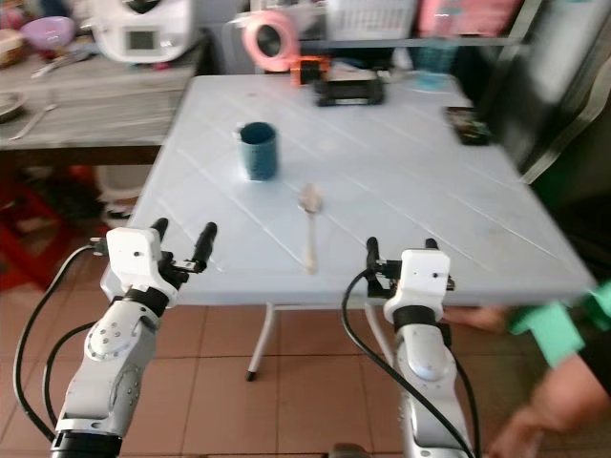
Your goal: Setting the table
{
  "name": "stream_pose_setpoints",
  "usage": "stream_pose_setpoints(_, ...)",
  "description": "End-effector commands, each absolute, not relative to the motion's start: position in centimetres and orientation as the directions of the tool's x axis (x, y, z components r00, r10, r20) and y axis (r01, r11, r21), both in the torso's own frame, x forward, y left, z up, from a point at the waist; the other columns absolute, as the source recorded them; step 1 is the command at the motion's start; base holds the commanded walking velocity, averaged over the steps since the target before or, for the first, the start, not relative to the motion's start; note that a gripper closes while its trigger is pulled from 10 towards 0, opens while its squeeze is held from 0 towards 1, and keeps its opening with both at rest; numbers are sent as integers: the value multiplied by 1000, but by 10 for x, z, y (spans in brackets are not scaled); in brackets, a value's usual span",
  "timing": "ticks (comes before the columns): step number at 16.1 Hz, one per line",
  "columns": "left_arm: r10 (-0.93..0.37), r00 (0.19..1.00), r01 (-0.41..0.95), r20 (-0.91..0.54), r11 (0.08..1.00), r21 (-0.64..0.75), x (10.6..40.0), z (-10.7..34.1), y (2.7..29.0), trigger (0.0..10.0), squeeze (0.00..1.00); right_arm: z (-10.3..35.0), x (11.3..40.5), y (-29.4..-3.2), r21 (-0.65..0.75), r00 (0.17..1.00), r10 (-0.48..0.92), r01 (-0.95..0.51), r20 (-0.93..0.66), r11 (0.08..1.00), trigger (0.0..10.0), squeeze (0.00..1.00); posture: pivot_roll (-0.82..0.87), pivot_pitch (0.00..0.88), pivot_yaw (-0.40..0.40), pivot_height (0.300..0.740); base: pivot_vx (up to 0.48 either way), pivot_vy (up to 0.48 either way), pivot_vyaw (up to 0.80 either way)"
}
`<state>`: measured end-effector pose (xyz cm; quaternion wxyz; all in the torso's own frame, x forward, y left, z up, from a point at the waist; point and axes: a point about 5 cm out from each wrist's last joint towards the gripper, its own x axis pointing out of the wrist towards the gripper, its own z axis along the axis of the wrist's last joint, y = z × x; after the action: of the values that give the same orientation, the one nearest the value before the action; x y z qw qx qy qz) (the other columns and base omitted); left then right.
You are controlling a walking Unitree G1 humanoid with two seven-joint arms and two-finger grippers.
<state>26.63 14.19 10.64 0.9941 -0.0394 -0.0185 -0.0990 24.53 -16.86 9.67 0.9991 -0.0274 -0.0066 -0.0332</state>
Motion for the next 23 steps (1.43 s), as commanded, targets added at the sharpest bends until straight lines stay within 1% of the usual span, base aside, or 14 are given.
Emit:
stream_pose_setpoints(1,-186,982,188,42,980,-69,266,106,145,10000,0,102,247,-164,-72,999,-30,33,34,997,10000,0,-47,0,27,740,255,0,0)
stream_pose_setpoints(2,-187,981,190,41,979,-68,266,106,145,10000,0,103,247,-162,-110,999,-6,11,46,994,10000,0,-48,0,28,740,255,0,663)
stream_pose_setpoints(4,-188,981,190,39,979,-68,266,105,144,10000,0,104,247,-161,-109,999,-2,8,52,994,10000,0,-47,0,26,740,251,0,788)
stream_pose_setpoints(6,-171,984,174,43,982,-78,267,106,146,10000,0,103,247,-162,-87,999,-8,12,49,996,10000,0,-45,0,26,740,0,0,0)
stream_pose_setpoints(12,-223,975,223,14,972,-72,263,101,143,10000,0,98,248,-162,-66,999,-28,30,20,997,10000,0,-41,0,31,740,0,0,0)
stream_pose_setpoints(15,-272,962,271,-10,961,-54,262,99,143,10000,0,93,261,-167,-45,995,-79,76,-54,996,10000,0,-34,28,39,740,0,0,0)
stream_pose_setpoints(18,-323,945,321,-52,946,-52,251,92,140,10000,0,92,279,-163,60,987,-125,131,-99,990,10000,0,-24,43,47,740,0,0,0)
stream_pose_setpoints(20,-336,940,333,-59,941,-53,248,91,140,10000,0,97,292,-156,35,990,-104,108,-96,994,10000,0,-14,59,48,740,0,0,0)
stream_pose_setpoints(23,-344,936,342,-69,938,-50,245,92,141,10000,0,98,303,-148,54,987,-105,112,-123,992,10000,0,-5,80,49,740,0,0,0)
